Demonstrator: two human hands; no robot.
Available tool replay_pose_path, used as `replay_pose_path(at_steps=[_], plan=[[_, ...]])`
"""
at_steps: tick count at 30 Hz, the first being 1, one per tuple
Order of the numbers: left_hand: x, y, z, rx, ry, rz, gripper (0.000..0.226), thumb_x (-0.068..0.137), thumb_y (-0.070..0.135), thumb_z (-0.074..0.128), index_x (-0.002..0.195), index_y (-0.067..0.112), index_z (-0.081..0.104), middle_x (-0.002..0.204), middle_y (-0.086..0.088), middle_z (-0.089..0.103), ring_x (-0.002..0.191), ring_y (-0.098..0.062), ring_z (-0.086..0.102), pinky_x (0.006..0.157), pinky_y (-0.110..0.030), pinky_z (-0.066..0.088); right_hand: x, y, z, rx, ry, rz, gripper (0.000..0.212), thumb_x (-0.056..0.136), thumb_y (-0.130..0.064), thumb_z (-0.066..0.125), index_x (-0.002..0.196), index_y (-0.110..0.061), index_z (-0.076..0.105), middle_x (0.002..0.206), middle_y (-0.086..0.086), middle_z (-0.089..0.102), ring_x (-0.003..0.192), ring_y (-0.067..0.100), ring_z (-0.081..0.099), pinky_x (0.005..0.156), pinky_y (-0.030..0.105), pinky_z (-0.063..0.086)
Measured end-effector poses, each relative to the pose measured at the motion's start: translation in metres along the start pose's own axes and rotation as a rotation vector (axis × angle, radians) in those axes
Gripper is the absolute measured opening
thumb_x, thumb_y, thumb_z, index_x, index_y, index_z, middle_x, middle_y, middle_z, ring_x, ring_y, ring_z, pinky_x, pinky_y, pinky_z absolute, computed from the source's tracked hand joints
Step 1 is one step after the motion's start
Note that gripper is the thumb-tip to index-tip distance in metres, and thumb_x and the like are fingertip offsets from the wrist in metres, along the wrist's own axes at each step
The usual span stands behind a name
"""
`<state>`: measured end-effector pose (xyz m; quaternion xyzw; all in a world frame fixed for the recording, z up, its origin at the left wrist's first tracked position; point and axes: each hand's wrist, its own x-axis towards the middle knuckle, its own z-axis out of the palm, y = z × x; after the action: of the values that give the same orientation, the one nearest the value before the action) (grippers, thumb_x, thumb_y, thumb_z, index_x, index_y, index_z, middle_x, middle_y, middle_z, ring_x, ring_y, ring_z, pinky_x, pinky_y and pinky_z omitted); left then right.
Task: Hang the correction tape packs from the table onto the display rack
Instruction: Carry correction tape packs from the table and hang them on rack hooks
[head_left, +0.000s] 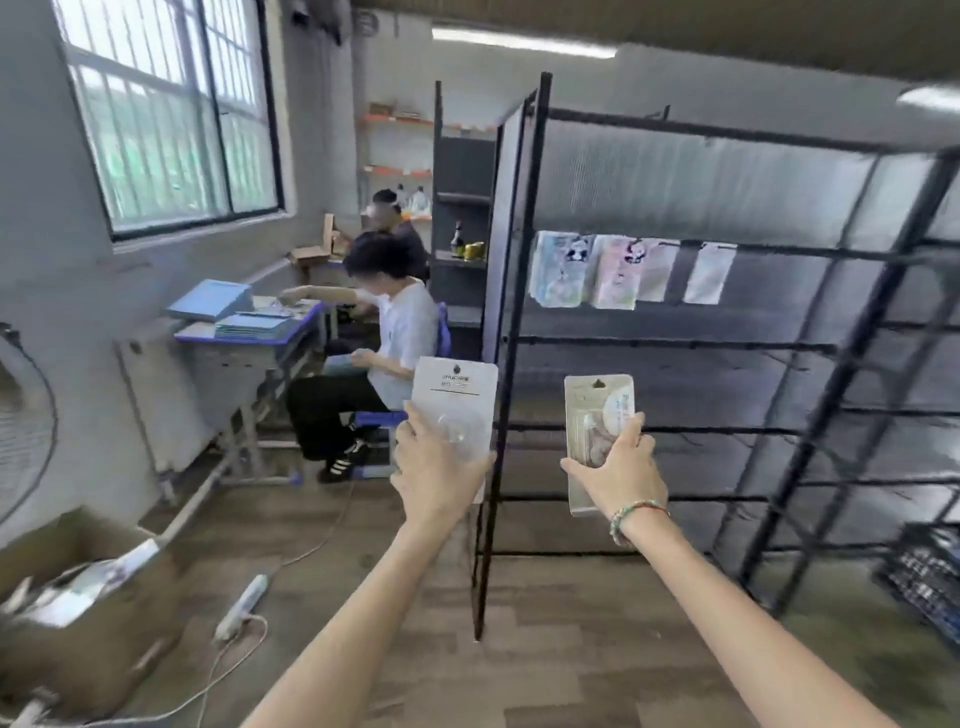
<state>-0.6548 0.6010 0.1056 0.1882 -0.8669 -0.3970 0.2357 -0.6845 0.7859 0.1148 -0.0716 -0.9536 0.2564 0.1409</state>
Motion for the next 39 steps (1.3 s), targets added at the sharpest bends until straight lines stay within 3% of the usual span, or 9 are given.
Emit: replay_pose_path(at_steps=[8,17,29,34,39], plan=[[0.005,0.083,0.108,-0.071,-0.148,0.131,0.126,0.071,0.050,0.078,0.151,0.003,-0.007,0.145,-0.015,0.027,0.133,-0.034,0.033,0.101,-0.053,0.038,0.060,0.087,-0.041,-0.026,0.113,0.155,0.113,0.078,-0.053,0.069,0.150,-0.006,-0.005,0.143,0.013,0.030,0.123,0.032,0.046,0.080,0.037,0.046],[0.034,0.157,0.214,-0.110,-0.258,0.235,0.121,0.070,0.048,0.079,0.151,0.005,-0.001,0.145,-0.013,0.027,0.131,-0.034,0.034,0.100,-0.051,0.037,0.137,0.162,-0.063,-0.060,0.188,0.306,0.112,0.079,-0.055,0.067,0.150,-0.004,-0.003,0.146,0.013,0.029,0.126,0.031,0.043,0.087,0.037,0.045],[0.119,0.265,0.352,-0.134,-0.213,0.283,0.121,0.068,0.053,0.079,0.150,0.007,0.004,0.142,-0.015,0.034,0.127,-0.035,0.040,0.098,-0.052,0.039,0.303,0.220,-0.097,-0.118,0.265,0.252,0.112,0.079,-0.056,0.066,0.150,-0.006,-0.003,0.145,0.012,0.031,0.126,0.031,0.043,0.089,0.039,0.045],[0.138,0.288,0.391,-0.143,-0.190,0.295,0.120,0.065,0.052,0.080,0.149,0.010,0.006,0.140,-0.015,0.035,0.127,-0.035,0.039,0.099,-0.052,0.039,0.350,0.243,-0.094,-0.085,0.272,0.248,0.110,0.079,-0.057,0.065,0.151,-0.007,-0.001,0.142,0.011,0.032,0.124,0.030,0.043,0.084,0.039,0.046],[0.166,0.313,0.426,-0.148,-0.140,0.284,0.119,0.066,0.051,0.080,0.150,0.008,0.006,0.141,-0.016,0.035,0.127,-0.036,0.038,0.099,-0.052,0.039,0.404,0.262,-0.094,-0.061,0.279,0.203,0.111,0.079,-0.059,0.065,0.151,-0.008,-0.001,0.145,0.011,0.031,0.125,0.030,0.042,0.089,0.041,0.045]])
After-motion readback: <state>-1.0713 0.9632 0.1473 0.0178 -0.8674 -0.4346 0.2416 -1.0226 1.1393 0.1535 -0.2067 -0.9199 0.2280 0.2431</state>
